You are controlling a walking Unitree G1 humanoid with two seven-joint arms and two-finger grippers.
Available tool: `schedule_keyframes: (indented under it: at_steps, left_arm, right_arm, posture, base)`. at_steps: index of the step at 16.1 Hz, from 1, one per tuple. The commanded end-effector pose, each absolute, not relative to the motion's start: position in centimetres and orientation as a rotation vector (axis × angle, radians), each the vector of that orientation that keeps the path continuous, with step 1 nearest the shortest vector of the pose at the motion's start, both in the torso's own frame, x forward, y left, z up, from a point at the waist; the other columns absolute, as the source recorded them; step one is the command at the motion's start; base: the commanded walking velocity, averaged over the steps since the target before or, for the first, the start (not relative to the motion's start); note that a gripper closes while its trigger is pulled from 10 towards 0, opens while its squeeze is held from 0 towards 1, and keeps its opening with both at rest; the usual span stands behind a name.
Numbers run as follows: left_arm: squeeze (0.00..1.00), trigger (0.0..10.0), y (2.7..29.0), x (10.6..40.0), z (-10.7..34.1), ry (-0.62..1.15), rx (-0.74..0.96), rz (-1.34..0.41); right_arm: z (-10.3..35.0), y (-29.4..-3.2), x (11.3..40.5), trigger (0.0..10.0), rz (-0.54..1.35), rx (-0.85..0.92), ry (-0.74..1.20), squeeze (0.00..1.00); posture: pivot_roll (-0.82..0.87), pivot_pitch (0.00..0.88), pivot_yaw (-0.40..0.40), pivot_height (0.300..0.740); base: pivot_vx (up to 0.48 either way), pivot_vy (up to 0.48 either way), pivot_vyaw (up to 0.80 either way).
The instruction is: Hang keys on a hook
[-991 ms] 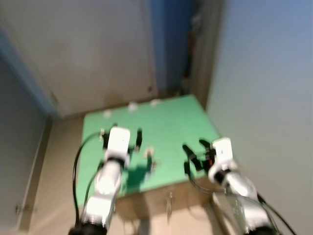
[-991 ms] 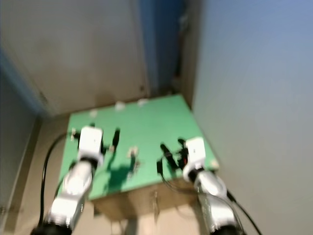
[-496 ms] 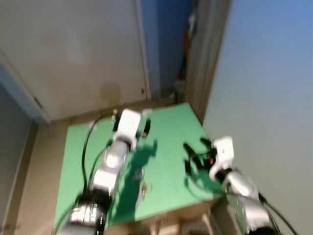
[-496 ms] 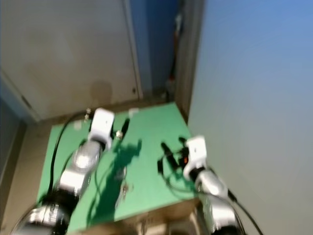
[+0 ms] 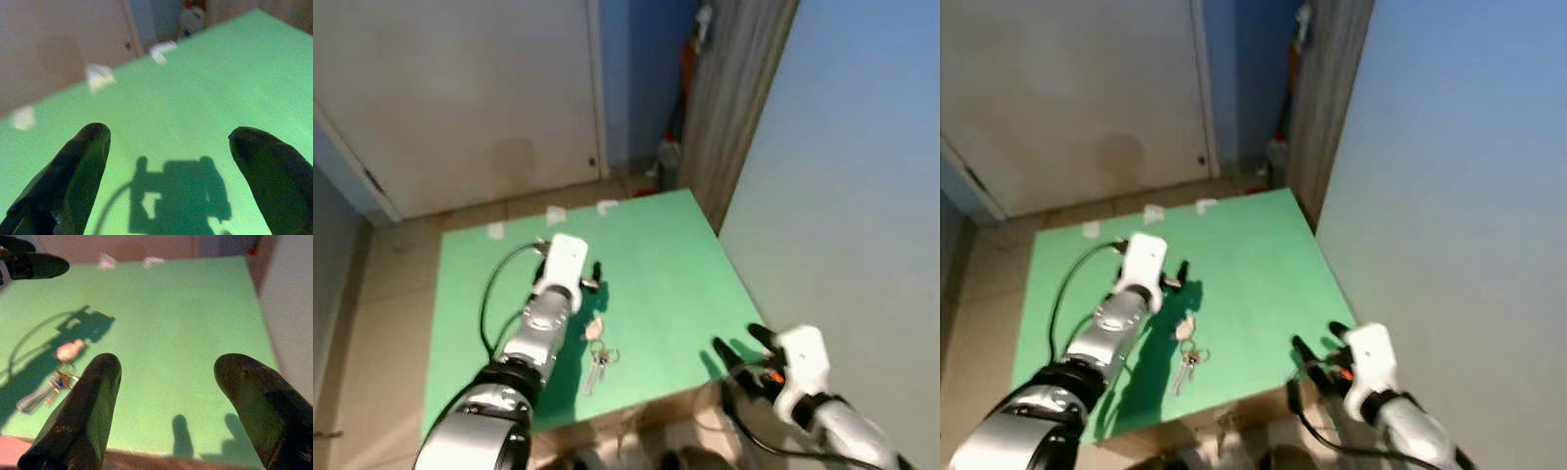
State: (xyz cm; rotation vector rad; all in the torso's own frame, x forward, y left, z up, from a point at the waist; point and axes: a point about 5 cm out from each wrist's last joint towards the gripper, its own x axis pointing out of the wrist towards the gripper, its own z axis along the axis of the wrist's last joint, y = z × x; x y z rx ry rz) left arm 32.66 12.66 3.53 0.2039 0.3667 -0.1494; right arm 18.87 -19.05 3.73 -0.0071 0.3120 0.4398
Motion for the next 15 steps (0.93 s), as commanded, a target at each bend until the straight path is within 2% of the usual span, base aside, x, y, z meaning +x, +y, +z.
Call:
schedule_keyframes:
  at_steps: [1,5,15]
  left_arm:
    - [0.00,10.0,12.4,32.6,3.4,0.374,0.208,-0.141]
    - [0.00,10.0,12.2,31.3,1.3,0.482,0.178,-0.050]
    - [0.00,10.0,10.9,29.8,-0.4,0.584,0.140,-0.054]
  right_arm:
    - [4.6,-19.9,18.2,10.0,0.429,-0.013,0.310,0.00]
    - [5.7,-21.5,16.0,10.0,0.409,-0.040,0.359,0.00]
    - [6.4,-21.1,15.7,10.0,0.383,-0.021,0.381,0.00]
  posture:
    - [-0.41,0.194,-0.009,0.740]
    - [-0.45,0.236,-0.020,0.740]
    - [-0.46,0.256,-0.007,0.740]
  base:
    - [0.000,0.000,0.00]
    - [0.000,0.000,0.00]
    - [0.000,0.000,0.00]
